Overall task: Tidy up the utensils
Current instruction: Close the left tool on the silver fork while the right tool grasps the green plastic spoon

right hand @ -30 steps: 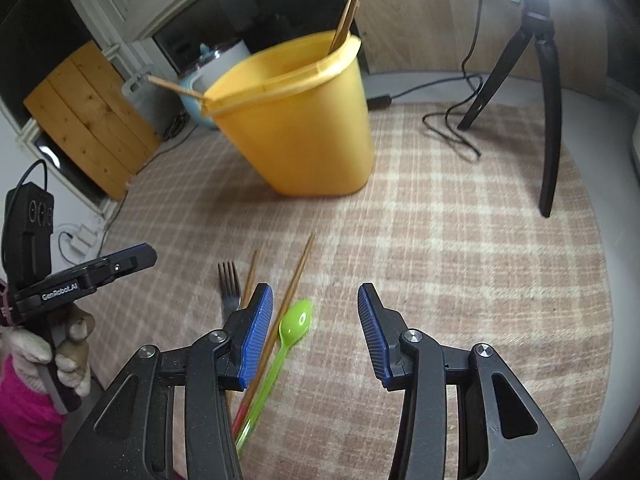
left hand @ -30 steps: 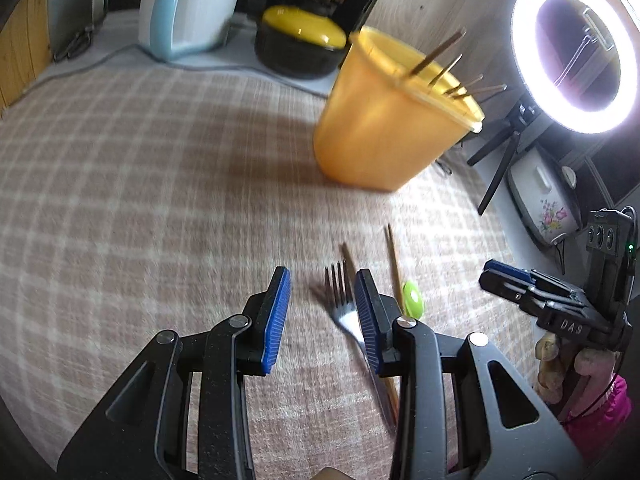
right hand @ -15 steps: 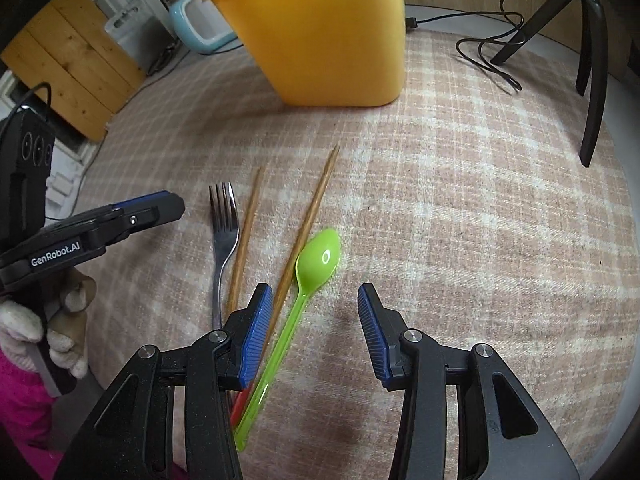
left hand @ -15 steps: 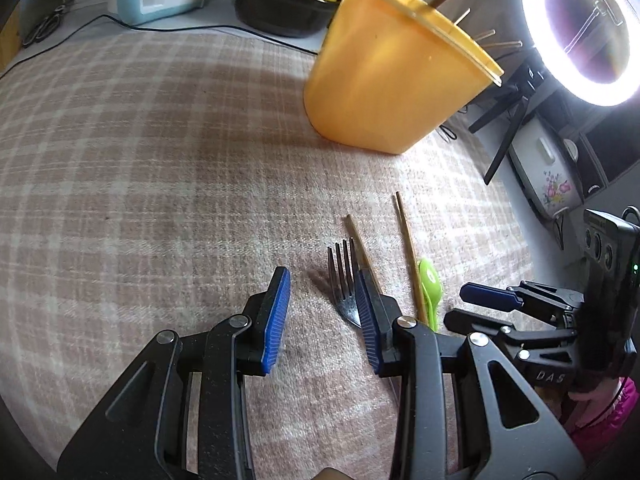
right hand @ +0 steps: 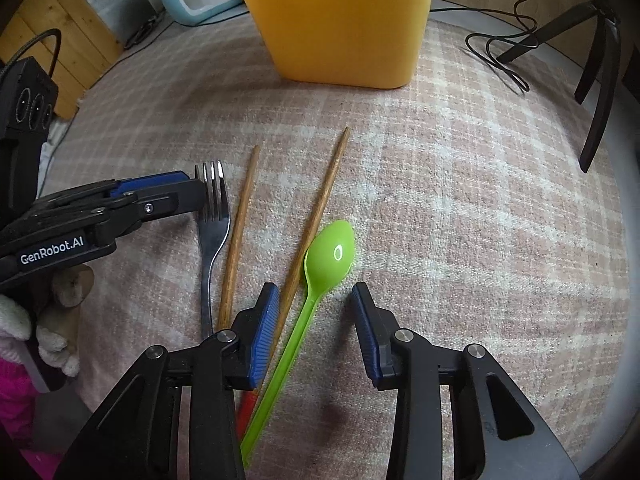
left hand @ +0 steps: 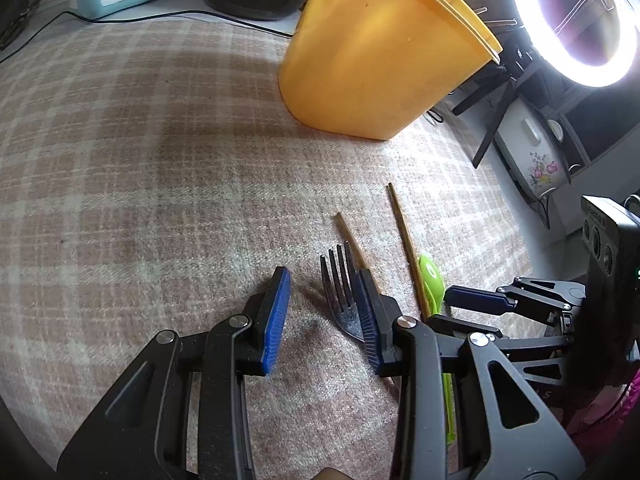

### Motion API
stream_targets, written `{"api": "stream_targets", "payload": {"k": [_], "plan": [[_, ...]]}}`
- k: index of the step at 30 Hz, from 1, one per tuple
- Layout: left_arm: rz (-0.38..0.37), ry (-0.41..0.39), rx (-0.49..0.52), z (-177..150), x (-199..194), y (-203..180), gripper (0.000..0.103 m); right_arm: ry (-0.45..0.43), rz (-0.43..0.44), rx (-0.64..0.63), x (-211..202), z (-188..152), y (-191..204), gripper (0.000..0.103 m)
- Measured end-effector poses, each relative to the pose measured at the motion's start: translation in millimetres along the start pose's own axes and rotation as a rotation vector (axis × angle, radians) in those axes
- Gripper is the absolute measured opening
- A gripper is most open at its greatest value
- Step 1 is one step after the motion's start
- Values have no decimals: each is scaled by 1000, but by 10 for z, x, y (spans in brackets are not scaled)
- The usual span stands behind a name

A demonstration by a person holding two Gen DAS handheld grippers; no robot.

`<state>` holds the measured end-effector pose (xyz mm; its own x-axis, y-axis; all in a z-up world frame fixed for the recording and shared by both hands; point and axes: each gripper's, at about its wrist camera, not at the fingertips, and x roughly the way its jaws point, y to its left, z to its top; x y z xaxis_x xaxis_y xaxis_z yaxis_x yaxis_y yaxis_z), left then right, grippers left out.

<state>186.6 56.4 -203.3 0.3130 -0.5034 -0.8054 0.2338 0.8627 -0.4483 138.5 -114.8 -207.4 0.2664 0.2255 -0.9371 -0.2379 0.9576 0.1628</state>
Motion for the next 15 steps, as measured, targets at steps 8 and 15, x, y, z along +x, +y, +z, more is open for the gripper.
{"api": "stream_targets", "payload": {"k": [8, 15], "plan": [[-26, 3, 10, 36, -30, 66, 33, 21, 55, 81, -22, 15, -107, 24], [-34, 2, 18, 23, -53, 88, 33, 17, 54, 125, -47, 16, -136, 22]]}}
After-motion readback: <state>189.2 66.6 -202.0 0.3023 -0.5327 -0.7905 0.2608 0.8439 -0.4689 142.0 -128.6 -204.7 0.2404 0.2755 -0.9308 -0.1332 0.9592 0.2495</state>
